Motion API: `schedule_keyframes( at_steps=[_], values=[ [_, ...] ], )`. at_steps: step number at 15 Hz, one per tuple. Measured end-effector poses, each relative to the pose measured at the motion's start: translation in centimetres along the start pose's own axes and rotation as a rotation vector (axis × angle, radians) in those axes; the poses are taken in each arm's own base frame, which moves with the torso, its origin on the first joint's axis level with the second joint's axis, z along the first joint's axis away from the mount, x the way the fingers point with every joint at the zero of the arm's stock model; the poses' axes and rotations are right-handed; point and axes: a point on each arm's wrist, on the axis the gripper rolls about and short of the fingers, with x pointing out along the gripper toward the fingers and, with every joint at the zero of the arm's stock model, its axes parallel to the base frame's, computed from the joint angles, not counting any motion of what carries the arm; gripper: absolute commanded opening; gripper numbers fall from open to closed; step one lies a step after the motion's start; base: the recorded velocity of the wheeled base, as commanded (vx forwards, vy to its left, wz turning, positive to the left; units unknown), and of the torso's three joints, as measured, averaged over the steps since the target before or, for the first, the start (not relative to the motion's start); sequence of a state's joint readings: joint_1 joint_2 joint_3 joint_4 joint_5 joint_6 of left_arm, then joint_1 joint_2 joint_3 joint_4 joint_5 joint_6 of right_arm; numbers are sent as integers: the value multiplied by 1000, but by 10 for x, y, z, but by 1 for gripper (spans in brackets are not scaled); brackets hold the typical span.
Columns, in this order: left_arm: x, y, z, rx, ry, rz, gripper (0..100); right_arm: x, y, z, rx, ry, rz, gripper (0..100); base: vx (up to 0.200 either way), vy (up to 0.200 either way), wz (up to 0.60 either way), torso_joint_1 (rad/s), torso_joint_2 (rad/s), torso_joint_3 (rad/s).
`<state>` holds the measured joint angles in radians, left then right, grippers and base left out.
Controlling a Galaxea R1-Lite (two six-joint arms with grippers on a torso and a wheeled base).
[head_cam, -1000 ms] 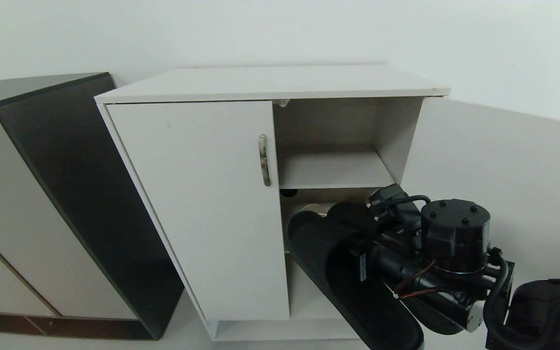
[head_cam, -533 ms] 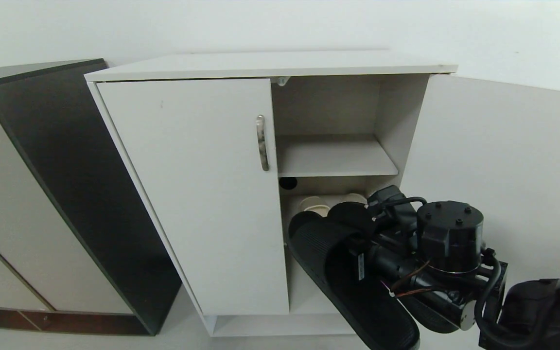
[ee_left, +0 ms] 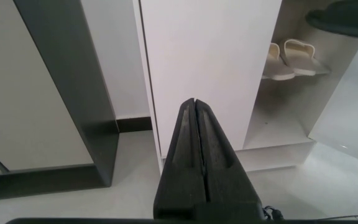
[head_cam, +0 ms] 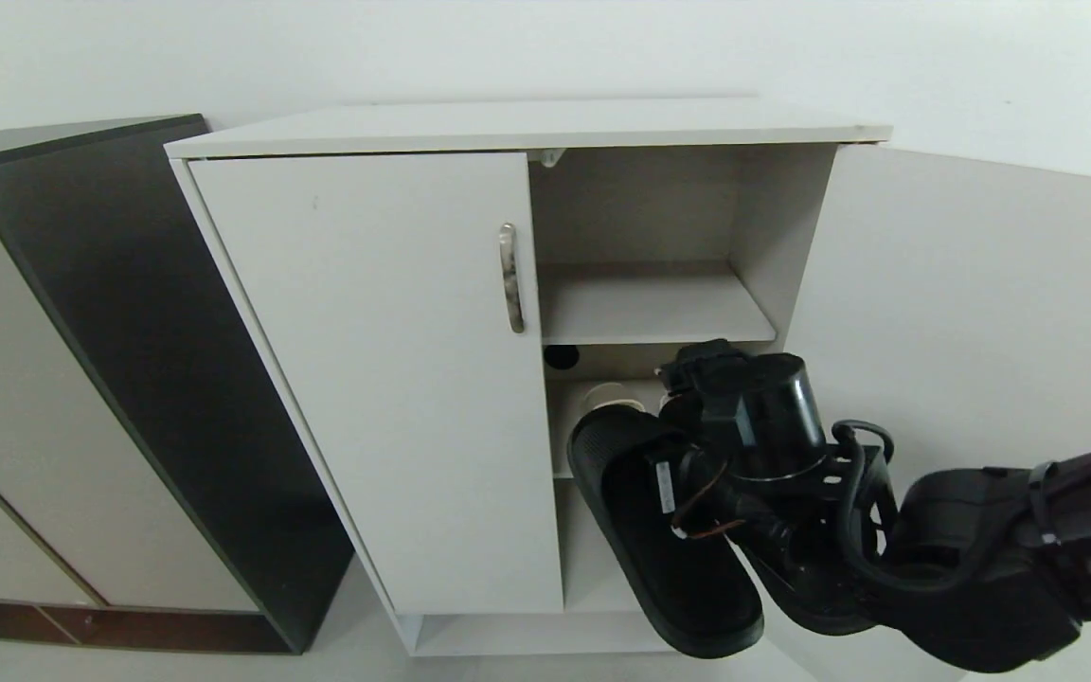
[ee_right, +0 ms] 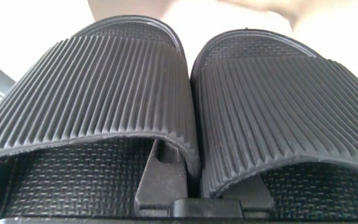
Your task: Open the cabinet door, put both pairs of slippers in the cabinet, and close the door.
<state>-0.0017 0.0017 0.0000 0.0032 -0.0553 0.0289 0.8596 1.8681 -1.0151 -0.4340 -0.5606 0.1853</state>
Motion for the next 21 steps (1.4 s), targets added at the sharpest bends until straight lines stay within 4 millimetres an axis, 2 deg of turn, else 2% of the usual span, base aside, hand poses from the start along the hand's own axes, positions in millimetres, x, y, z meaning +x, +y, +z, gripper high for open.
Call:
schedule_keyframes(
  at_steps=[3,5,13,21],
  values=[
    [0,0,0,1,0,0,0,-20,11,47,94,-58,-157,0,0,0,0,0,0,0],
    [0,0,0,1,0,1,0,-25,16,66,137,-109,-185,0,0,0,0,0,0,0],
    [0,0,0,2,0,0,0,-9,13,64,137,-101,-223,0,0,0,0,0,0,0],
    [0,0,0,2,0,1,0,0,7,62,134,-92,-249,0,200,0,0,3,1,4]
  ],
)
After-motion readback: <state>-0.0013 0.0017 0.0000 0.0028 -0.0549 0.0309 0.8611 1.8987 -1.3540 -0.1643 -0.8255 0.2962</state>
